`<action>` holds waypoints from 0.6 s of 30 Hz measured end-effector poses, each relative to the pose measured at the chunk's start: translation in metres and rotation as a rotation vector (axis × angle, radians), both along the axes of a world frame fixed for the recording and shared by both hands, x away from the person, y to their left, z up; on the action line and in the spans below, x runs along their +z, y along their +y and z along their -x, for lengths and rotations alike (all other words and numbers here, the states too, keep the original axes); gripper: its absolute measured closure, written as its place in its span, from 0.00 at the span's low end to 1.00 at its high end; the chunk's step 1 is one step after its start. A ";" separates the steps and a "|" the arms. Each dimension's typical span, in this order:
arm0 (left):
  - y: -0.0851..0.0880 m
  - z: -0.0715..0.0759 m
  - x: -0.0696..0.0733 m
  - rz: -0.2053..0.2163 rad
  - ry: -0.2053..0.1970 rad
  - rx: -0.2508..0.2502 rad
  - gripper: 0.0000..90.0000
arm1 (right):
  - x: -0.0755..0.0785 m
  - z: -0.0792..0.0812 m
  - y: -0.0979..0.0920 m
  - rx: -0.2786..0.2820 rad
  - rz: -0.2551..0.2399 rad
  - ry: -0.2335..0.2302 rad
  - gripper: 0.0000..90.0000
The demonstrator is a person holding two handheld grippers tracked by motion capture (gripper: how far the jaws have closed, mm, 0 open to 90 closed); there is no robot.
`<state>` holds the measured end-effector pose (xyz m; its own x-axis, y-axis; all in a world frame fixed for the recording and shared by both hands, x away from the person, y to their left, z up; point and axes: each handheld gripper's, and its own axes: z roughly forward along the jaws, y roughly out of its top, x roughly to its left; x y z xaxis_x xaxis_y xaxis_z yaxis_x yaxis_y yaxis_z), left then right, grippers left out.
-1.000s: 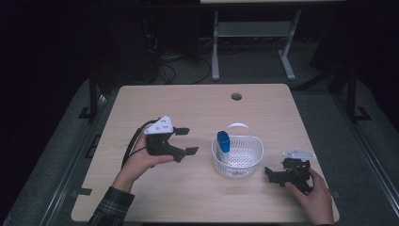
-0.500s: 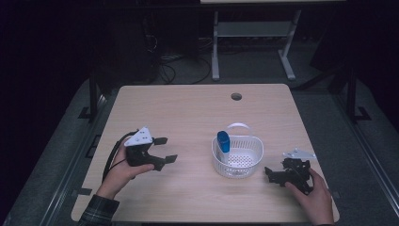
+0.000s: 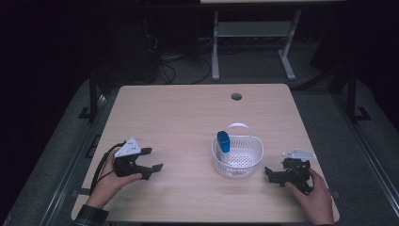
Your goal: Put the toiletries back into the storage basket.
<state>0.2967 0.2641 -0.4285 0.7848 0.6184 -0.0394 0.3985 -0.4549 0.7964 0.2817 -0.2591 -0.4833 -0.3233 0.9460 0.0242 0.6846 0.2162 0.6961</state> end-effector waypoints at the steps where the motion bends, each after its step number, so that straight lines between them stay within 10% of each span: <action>1: 0.003 0.002 -0.004 -0.020 0.008 0.016 0.23 | 0.000 0.000 0.000 0.000 0.000 0.000 0.00; 18: 0.026 0.008 -0.034 -0.164 0.093 0.108 0.23 | 0.000 0.000 0.000 0.000 0.001 -0.001 0.00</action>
